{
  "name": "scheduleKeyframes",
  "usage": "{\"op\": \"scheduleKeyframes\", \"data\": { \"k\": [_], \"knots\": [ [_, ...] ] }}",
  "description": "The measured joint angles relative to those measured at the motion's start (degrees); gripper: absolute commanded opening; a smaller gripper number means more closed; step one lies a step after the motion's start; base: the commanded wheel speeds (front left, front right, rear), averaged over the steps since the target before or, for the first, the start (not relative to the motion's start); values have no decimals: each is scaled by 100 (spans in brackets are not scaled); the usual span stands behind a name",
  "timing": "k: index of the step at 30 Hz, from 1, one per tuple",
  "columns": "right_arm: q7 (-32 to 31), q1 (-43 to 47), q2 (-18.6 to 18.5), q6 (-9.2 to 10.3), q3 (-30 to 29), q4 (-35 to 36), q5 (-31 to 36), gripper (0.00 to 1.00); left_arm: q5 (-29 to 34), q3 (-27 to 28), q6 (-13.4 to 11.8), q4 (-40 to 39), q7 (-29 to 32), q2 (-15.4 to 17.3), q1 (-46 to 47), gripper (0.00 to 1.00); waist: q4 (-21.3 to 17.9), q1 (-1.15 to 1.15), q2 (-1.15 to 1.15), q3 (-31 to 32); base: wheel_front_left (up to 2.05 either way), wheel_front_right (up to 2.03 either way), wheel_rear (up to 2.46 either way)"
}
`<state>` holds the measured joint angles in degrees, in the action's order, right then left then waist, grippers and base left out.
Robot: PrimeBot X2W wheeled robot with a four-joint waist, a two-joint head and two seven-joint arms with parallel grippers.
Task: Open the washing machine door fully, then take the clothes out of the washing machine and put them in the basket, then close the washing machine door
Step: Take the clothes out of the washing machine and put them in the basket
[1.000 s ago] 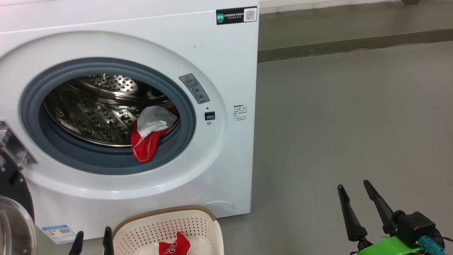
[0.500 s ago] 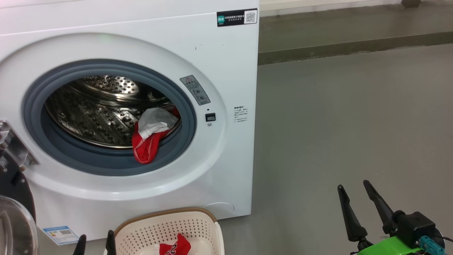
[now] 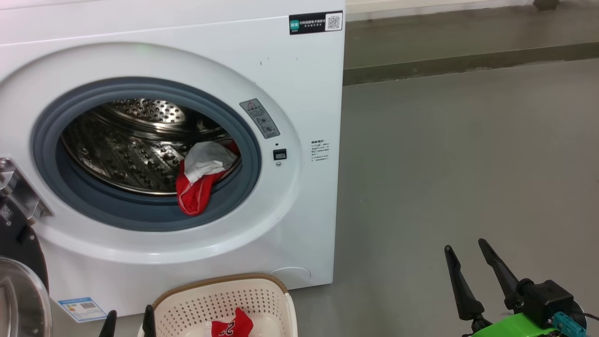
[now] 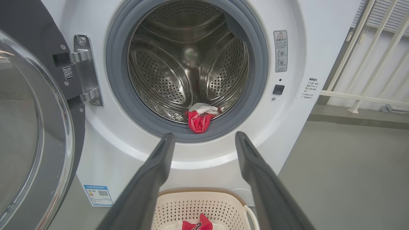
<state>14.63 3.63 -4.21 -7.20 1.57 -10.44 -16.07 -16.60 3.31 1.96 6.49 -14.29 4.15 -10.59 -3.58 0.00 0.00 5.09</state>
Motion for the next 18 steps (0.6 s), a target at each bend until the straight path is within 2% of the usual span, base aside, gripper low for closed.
{"op": "scheduleKeyframes", "data": {
  "k": [11,18],
  "knots": [
    [0,-1,-1,0,27,-4,0,100,-12,-4,-49,-9,67,51,37,100,7,0,0,-111,0,0,0],
    [0,-11,-25,0,90,-3,0,100,-80,-98,-44,146,307,121,753,100,73,0,0,-371,0,0,0]
  ]
}}
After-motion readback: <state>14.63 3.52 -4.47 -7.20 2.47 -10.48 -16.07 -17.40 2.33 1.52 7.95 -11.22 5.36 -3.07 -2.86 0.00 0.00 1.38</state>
